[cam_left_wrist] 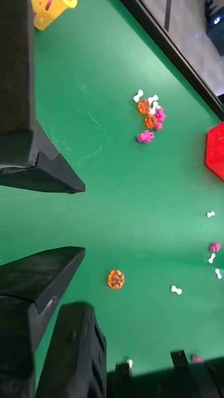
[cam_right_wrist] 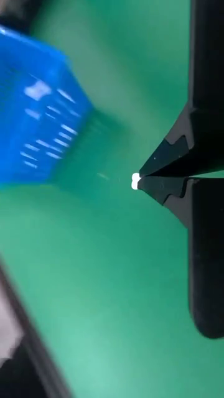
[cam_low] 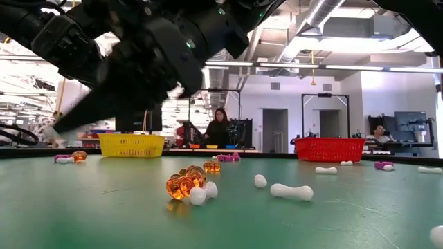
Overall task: Sort Halloween decoration
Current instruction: Put the white bone toy into the blue bin
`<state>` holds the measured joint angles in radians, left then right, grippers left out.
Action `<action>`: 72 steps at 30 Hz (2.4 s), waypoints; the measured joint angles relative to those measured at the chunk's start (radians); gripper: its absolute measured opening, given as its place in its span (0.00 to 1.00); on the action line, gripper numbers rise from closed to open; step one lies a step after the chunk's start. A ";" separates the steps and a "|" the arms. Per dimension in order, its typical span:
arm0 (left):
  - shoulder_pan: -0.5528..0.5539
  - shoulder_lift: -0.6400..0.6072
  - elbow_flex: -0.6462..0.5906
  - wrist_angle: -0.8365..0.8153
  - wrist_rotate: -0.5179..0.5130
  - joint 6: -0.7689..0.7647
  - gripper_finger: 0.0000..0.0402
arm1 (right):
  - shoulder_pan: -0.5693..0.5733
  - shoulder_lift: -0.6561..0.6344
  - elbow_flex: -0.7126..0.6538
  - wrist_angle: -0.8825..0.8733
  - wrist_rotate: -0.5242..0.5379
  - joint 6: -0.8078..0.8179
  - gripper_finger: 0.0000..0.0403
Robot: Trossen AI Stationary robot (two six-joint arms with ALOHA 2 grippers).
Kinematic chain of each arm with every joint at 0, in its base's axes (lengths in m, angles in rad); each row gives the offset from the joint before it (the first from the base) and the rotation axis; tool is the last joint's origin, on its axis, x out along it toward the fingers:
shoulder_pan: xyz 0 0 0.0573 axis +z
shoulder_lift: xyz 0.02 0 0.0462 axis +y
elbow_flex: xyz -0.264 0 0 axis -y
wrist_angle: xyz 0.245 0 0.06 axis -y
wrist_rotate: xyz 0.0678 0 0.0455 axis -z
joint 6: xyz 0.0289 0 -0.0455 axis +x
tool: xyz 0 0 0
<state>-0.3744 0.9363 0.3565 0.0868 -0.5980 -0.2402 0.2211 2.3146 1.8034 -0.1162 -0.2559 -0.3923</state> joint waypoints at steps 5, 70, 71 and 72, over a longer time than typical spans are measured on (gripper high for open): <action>0.000 0.000 0.000 0.000 -0.010 0.000 0.35 | 0.001 0.000 0.003 0.202 -0.001 0.003 0.06; -0.258 0.764 0.803 -0.631 0.555 -0.178 0.30 | 0.245 -1.181 -1.172 0.318 0.519 0.271 0.08; -0.254 0.772 0.803 -0.641 0.573 -0.188 0.30 | 0.245 -1.182 -1.172 0.316 0.519 0.271 0.08; -0.253 0.779 0.803 -0.648 0.589 -0.192 0.30 | 0.245 -1.182 -1.172 0.314 0.519 0.271 0.08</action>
<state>-0.6270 1.7158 1.1595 -0.5609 -0.0089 -0.4326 0.4656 1.1328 0.6315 0.1979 0.2626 -0.1209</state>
